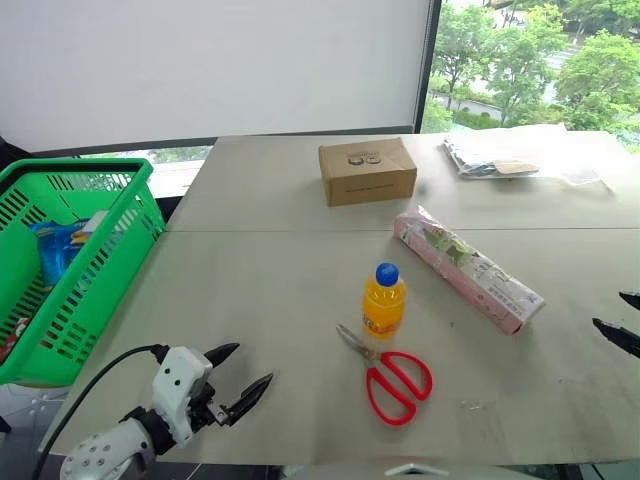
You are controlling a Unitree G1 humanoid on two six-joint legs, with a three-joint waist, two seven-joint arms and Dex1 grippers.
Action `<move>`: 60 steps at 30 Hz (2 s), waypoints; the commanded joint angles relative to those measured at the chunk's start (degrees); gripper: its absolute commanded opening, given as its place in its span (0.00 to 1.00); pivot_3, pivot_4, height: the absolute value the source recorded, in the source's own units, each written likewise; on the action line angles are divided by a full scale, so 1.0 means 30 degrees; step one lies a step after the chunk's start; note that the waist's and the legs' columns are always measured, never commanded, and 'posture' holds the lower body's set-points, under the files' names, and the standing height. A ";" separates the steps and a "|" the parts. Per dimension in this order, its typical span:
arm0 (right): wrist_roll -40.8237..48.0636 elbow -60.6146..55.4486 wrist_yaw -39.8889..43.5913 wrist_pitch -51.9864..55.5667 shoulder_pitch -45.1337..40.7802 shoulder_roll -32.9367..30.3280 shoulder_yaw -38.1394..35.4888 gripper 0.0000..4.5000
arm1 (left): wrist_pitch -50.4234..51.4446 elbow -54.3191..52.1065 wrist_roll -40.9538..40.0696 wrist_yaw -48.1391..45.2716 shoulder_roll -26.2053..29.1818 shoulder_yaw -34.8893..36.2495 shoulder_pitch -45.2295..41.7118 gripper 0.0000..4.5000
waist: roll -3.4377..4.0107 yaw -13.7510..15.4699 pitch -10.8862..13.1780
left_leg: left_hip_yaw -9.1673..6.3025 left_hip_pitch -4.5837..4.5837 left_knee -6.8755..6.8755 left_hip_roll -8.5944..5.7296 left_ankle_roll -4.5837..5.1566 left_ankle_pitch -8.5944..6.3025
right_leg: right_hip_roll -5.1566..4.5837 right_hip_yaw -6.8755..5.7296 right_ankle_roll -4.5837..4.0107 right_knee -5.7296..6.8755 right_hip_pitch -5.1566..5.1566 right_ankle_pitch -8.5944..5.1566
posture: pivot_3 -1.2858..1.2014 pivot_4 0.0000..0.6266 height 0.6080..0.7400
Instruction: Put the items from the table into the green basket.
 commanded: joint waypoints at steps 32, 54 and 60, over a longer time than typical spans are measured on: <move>0.7229 -1.7779 -0.2815 1.0115 0.3782 0.0019 -0.0298 1.00 | 0.1500 -0.0485 -0.4369 -0.3295 0.2168 0.3691 -0.2118 0.99 | 0.0004 -0.0620 0.0053 | 0.0125 0.0310 0.0029 0.0085 -0.0005 0.0001 | 0.0018 0.0048 0.0101 0.0146 0.0235 -0.0066 | 0.54 0.03 1.00; -0.3443 -2.1328 -0.8898 1.1927 -0.0448 0.2692 1.5369 1.00 | 0.5876 -0.7601 -0.7188 -1.3041 0.5189 1.3809 0.4492 0.99 | -0.0494 -0.0982 0.0846 | 0.0476 0.0218 0.0024 0.0328 -0.0058 -0.0046 | -0.0062 -0.0132 -0.0023 0.0131 0.0143 -0.0083 | 0.61 0.11 1.00; -0.5514 -1.9884 -0.9918 1.3324 -0.2490 0.3620 1.7083 1.00 | 0.6266 -1.0242 -0.8414 -1.1375 0.2892 1.4894 0.6303 0.99 | -0.0561 -0.0536 0.1180 | 0.0458 0.0251 0.0032 0.0370 -0.0071 -0.0041 | -0.0076 -0.0188 0.0058 0.0132 0.0175 -0.0132 | 0.64 0.18 1.00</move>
